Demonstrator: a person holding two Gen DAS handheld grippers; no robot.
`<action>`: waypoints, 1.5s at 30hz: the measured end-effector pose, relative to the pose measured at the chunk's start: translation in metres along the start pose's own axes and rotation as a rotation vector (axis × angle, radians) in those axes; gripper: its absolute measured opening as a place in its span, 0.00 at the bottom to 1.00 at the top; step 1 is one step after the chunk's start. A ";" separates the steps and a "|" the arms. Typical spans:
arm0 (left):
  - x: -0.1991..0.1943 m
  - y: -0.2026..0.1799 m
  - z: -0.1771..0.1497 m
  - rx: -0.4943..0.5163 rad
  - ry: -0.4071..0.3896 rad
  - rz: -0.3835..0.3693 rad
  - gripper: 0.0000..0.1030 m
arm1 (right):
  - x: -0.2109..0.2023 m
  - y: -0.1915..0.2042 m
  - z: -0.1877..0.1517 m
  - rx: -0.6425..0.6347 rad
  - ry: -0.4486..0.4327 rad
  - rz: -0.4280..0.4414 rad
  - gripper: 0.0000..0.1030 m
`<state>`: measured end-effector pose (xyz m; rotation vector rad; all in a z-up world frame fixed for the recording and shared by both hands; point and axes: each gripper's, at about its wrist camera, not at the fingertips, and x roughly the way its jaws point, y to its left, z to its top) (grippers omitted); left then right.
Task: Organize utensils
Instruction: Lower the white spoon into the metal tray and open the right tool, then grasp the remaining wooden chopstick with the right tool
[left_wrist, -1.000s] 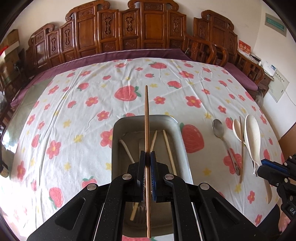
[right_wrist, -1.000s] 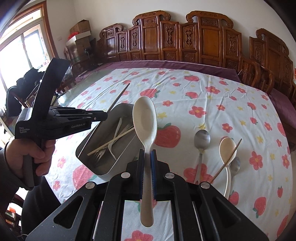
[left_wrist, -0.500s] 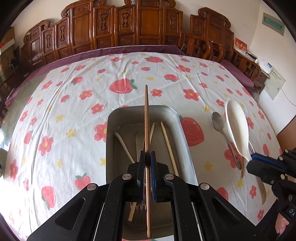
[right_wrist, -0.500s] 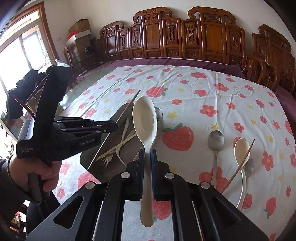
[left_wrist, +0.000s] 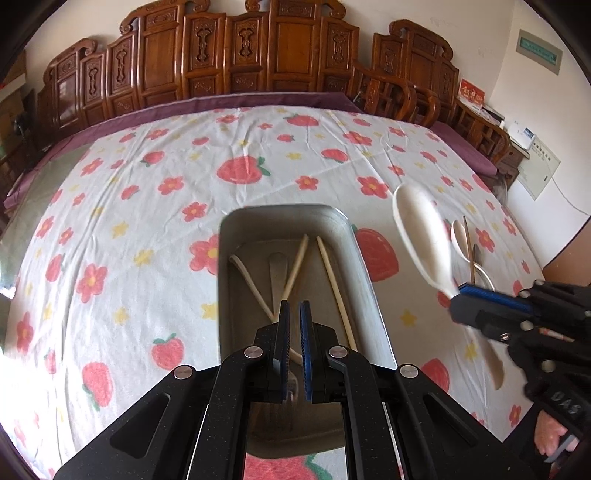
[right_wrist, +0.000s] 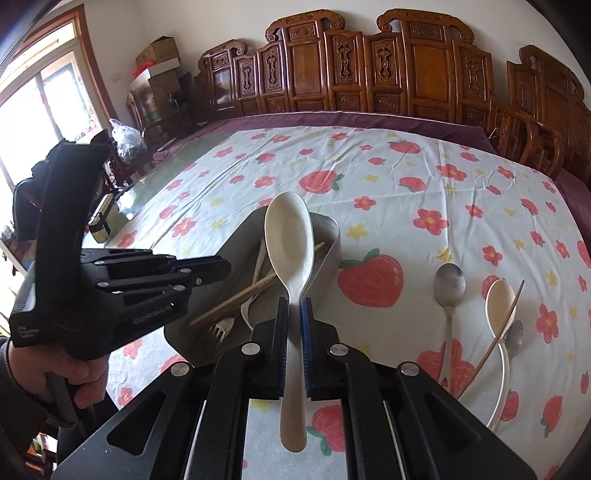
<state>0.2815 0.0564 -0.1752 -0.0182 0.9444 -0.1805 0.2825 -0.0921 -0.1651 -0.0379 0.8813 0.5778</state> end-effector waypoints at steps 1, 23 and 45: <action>-0.003 0.002 0.000 -0.001 -0.006 0.002 0.05 | 0.002 0.001 0.001 0.001 0.001 0.001 0.08; -0.035 0.054 -0.016 -0.049 -0.045 0.064 0.05 | 0.068 0.023 0.019 0.130 0.050 0.066 0.10; -0.044 -0.019 -0.012 0.016 -0.084 -0.026 0.17 | -0.044 -0.084 -0.045 0.077 -0.020 -0.133 0.20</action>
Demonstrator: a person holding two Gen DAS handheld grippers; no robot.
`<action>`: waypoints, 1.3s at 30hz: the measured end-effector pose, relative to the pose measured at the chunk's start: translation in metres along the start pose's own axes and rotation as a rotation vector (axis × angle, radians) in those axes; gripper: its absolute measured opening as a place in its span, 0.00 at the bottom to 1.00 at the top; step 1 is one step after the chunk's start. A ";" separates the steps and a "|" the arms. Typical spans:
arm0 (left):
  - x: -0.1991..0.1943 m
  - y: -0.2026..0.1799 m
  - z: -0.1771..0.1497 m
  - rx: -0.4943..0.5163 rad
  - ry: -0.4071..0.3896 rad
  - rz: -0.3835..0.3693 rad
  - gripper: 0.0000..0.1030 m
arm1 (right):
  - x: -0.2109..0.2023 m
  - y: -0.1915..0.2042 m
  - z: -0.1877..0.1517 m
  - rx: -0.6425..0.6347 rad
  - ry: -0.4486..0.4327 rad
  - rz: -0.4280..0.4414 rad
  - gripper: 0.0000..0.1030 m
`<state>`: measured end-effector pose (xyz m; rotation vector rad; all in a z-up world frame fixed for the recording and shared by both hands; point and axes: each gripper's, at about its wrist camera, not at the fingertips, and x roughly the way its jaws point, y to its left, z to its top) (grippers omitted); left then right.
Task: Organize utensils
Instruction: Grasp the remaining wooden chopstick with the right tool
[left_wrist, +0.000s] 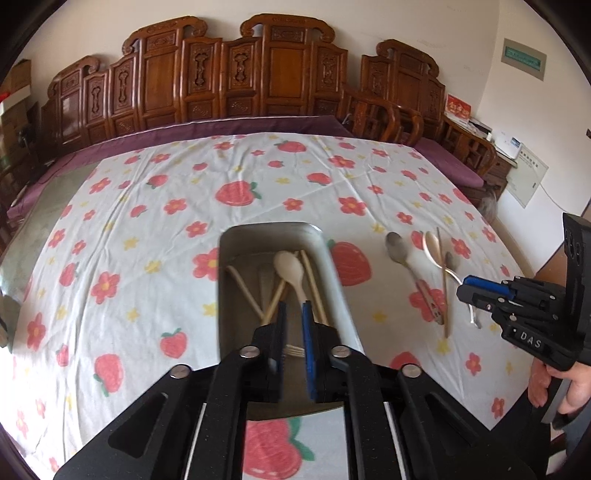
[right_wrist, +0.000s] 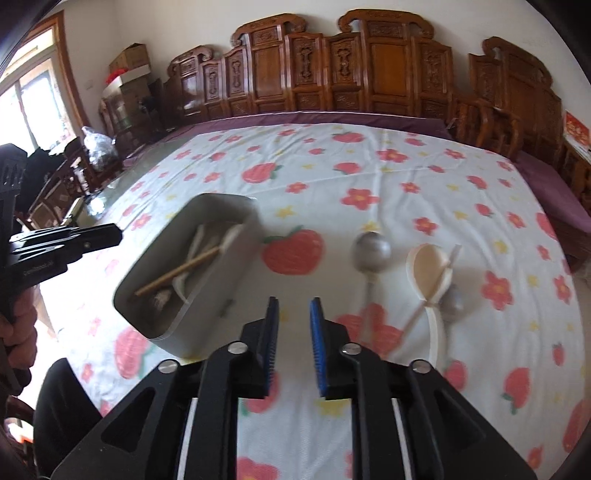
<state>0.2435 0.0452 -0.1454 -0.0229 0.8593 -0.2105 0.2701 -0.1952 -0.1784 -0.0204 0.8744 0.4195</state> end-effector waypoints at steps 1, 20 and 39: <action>0.000 -0.006 0.000 0.004 -0.005 -0.006 0.29 | 0.000 -0.007 -0.002 0.010 0.003 -0.008 0.20; 0.014 -0.078 -0.017 0.064 -0.020 -0.053 0.70 | 0.069 -0.084 -0.016 0.220 0.104 -0.044 0.26; 0.020 -0.097 -0.025 0.087 -0.009 -0.055 0.75 | 0.090 -0.062 -0.003 0.201 0.196 -0.191 0.17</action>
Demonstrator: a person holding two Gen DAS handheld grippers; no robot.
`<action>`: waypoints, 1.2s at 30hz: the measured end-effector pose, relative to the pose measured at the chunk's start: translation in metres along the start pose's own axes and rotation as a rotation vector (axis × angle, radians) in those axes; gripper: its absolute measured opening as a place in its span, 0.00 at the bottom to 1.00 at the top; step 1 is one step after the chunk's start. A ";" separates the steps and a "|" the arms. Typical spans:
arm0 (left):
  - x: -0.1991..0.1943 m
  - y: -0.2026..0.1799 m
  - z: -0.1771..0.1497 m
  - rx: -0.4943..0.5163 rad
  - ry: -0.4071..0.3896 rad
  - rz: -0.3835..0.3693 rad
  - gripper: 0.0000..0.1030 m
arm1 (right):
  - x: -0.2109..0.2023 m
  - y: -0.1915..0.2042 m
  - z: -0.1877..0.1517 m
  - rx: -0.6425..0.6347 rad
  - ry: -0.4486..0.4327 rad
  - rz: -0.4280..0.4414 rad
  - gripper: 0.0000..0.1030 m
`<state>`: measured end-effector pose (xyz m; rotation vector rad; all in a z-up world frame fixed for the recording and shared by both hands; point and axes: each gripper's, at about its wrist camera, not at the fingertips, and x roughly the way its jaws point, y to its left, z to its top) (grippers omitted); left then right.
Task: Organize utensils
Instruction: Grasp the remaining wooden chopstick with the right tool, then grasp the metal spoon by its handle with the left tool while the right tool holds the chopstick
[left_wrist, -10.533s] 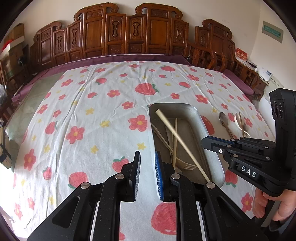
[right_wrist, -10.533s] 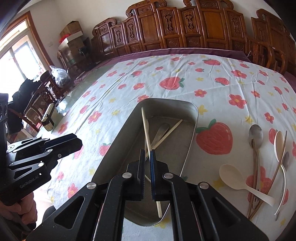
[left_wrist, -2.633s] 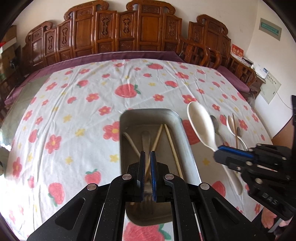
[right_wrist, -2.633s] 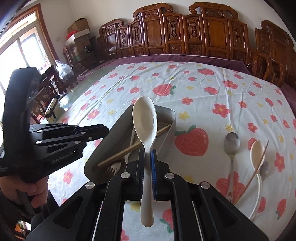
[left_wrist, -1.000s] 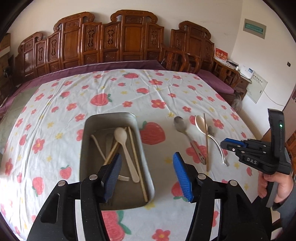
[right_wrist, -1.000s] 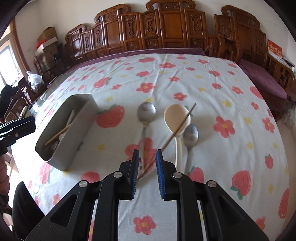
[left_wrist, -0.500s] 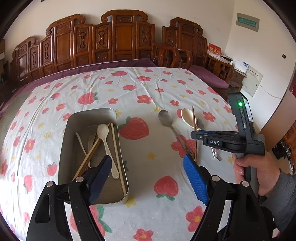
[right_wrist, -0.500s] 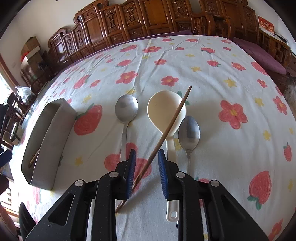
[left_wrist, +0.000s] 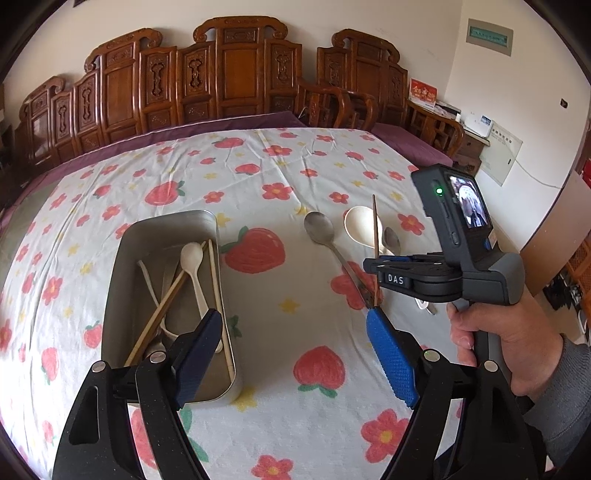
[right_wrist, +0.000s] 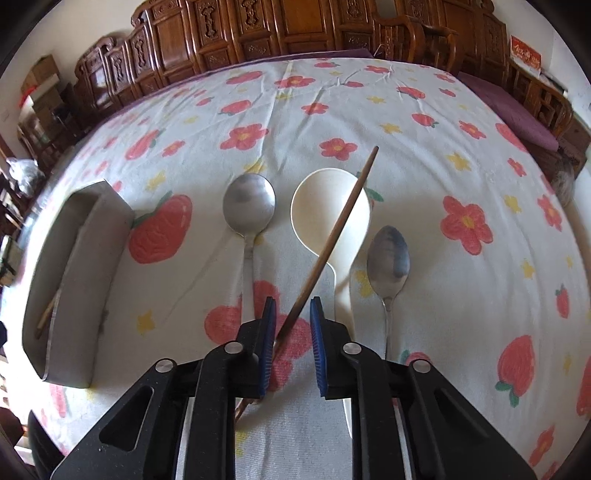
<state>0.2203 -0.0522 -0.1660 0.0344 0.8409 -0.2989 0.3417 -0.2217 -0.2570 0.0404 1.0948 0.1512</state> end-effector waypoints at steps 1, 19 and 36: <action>0.000 0.000 0.000 0.002 0.000 0.002 0.75 | 0.001 0.001 0.000 0.005 0.006 -0.004 0.17; 0.007 -0.006 0.003 0.007 0.013 0.000 0.75 | -0.058 -0.036 -0.005 0.049 -0.076 0.095 0.06; 0.080 -0.057 0.028 0.035 0.117 -0.004 0.75 | -0.101 -0.098 -0.044 0.010 -0.138 0.094 0.06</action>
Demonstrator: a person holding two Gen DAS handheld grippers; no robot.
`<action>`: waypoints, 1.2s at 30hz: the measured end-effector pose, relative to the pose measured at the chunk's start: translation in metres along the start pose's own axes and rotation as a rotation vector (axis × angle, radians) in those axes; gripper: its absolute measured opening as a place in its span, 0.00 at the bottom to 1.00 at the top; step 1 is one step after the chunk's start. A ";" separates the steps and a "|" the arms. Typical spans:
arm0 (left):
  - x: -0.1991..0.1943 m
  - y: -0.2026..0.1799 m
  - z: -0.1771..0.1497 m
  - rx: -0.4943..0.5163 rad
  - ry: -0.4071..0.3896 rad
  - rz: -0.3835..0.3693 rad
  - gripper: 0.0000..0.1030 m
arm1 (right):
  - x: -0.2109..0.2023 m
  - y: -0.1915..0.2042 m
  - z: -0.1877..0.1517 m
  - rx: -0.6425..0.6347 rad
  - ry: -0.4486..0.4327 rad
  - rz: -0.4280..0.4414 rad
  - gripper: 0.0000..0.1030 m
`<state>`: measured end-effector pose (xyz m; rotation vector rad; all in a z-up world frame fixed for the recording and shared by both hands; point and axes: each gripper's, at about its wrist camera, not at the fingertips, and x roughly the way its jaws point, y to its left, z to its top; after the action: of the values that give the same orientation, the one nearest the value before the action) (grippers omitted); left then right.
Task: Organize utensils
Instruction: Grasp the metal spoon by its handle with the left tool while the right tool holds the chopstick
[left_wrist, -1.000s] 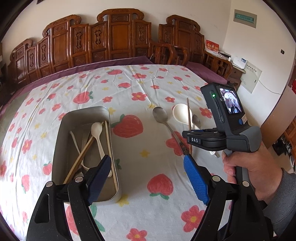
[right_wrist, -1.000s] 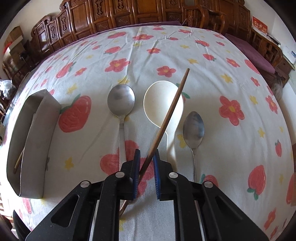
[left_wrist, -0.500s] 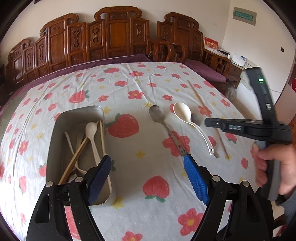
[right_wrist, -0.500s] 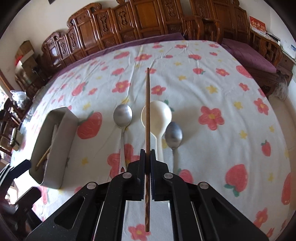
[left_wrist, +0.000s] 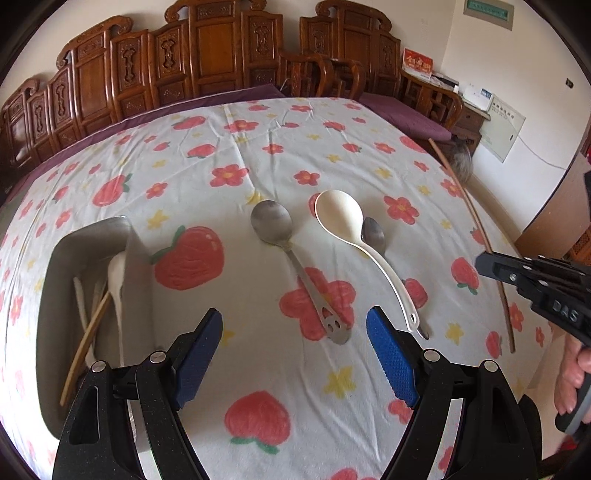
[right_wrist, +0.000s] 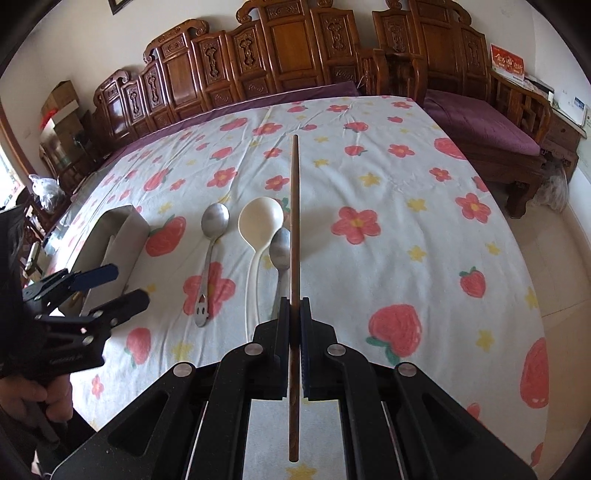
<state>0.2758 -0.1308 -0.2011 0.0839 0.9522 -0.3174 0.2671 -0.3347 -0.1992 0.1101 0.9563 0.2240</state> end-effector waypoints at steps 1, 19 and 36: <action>0.006 -0.002 0.002 -0.002 0.011 0.002 0.75 | 0.001 -0.002 0.000 0.002 0.001 0.003 0.06; 0.088 -0.001 0.053 -0.048 0.212 0.094 0.47 | -0.001 -0.016 0.006 0.047 -0.005 0.053 0.06; 0.107 0.001 0.068 -0.077 0.294 0.142 0.06 | 0.000 -0.016 0.004 0.052 0.002 0.071 0.06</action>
<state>0.3874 -0.1689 -0.2488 0.1296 1.2423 -0.1384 0.2729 -0.3498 -0.1999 0.1918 0.9613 0.2641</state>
